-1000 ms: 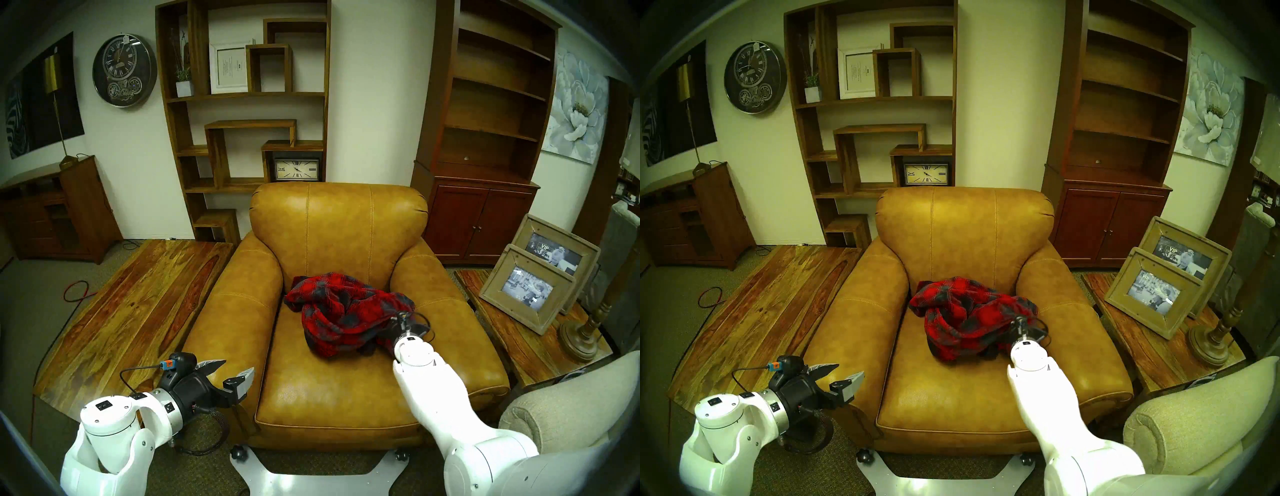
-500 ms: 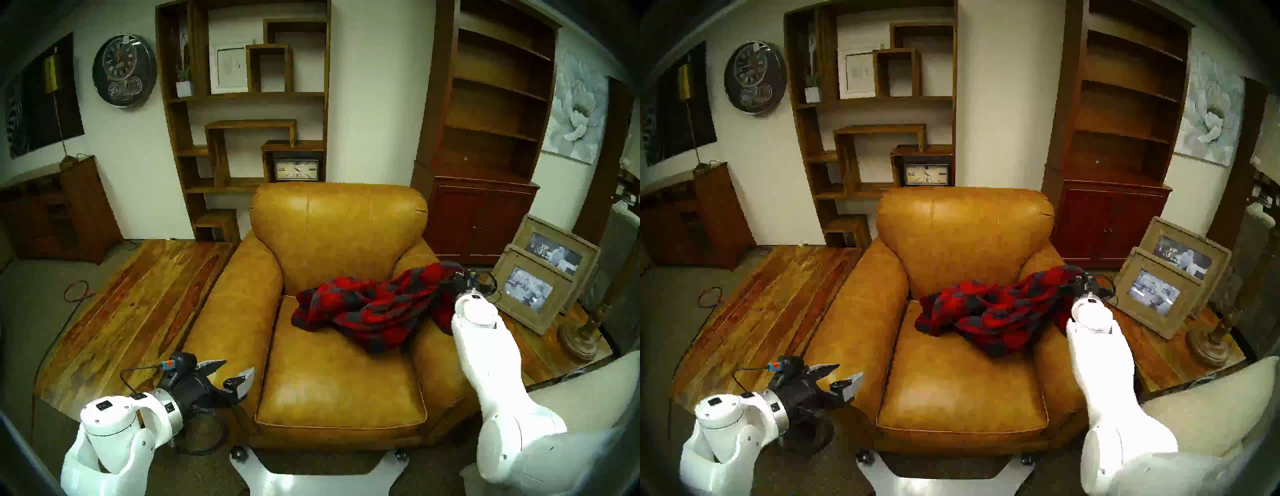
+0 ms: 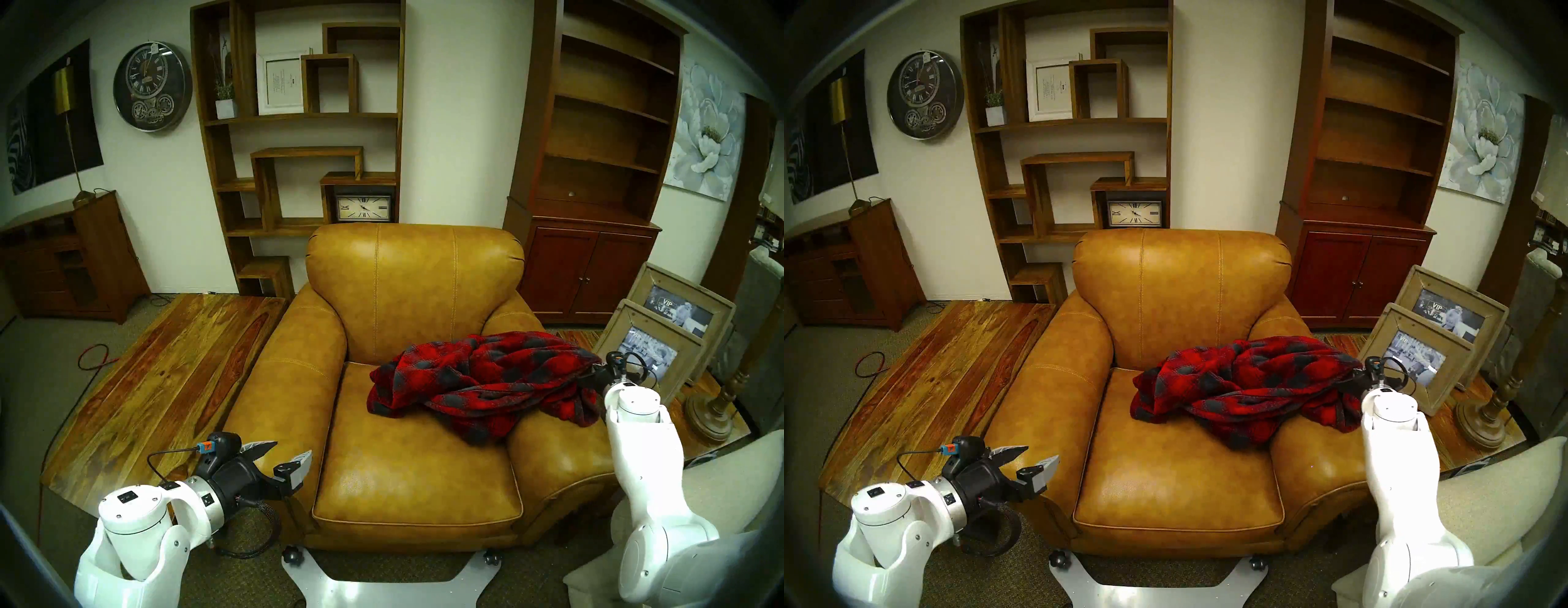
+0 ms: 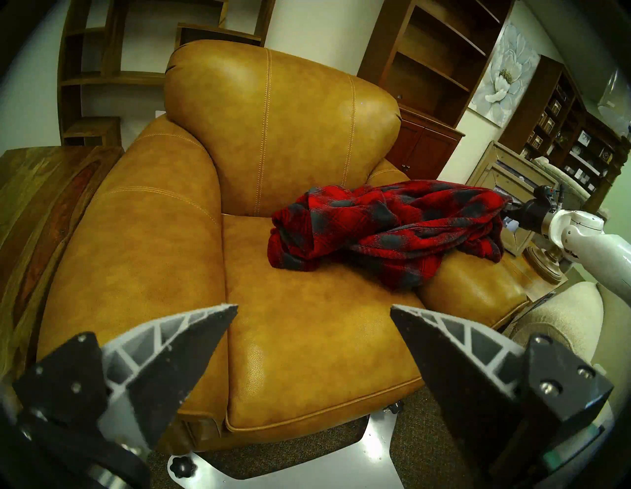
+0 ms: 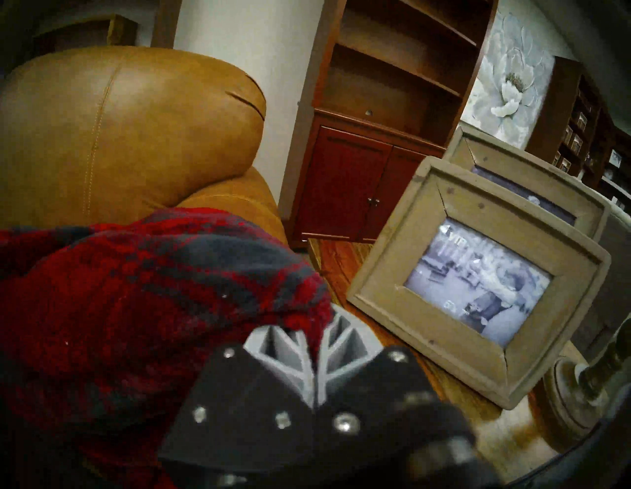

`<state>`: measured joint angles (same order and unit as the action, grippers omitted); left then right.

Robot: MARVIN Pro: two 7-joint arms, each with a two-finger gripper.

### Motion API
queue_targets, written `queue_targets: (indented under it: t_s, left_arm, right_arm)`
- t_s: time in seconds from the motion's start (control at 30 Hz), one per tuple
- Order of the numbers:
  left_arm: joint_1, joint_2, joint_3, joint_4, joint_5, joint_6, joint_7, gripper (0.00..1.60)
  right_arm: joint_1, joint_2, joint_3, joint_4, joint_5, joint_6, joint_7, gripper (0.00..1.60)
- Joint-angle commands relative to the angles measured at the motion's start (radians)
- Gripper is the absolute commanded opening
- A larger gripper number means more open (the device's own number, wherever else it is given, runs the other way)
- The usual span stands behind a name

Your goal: Move the blanket from sofa and drape it over the sofa arm

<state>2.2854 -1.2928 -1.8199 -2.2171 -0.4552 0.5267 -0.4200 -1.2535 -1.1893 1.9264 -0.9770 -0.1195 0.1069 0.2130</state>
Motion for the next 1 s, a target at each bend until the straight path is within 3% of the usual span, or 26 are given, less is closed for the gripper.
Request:
queue_targets:
  t_s: [0.0,0.23,0.37,0.47,0.97]
  left_arm:
    - [-0.001,0.001,-0.002,-0.014,0.001,-0.002,0.0,1.6]
    - [-0.001,0.001,-0.002,-0.015,0.002,-0.002,-0.001,1.6]
    - [0.0,0.001,-0.002,-0.016,0.002,-0.002,-0.002,1.6]
    - [0.0,0.001,-0.002,-0.017,0.002,-0.002,-0.002,1.6]
    - [0.004,0.0,-0.004,-0.023,0.006,-0.001,-0.002,1.6]
  right_arm:
    - [-0.004,0.117,0.104,-0.078,-0.012,0.028,0.076,0.0]
    - [0.004,0.159,0.206,-0.123,-0.029,0.068,0.181,0.0]
    - [0.004,0.217,0.239,-0.131,-0.036,0.1,0.261,0.0]
    - [0.01,0.214,0.286,-0.145,-0.051,0.126,0.322,0.0]
    - [-0.011,0.333,0.428,-0.092,-0.145,0.239,0.641,0.0]
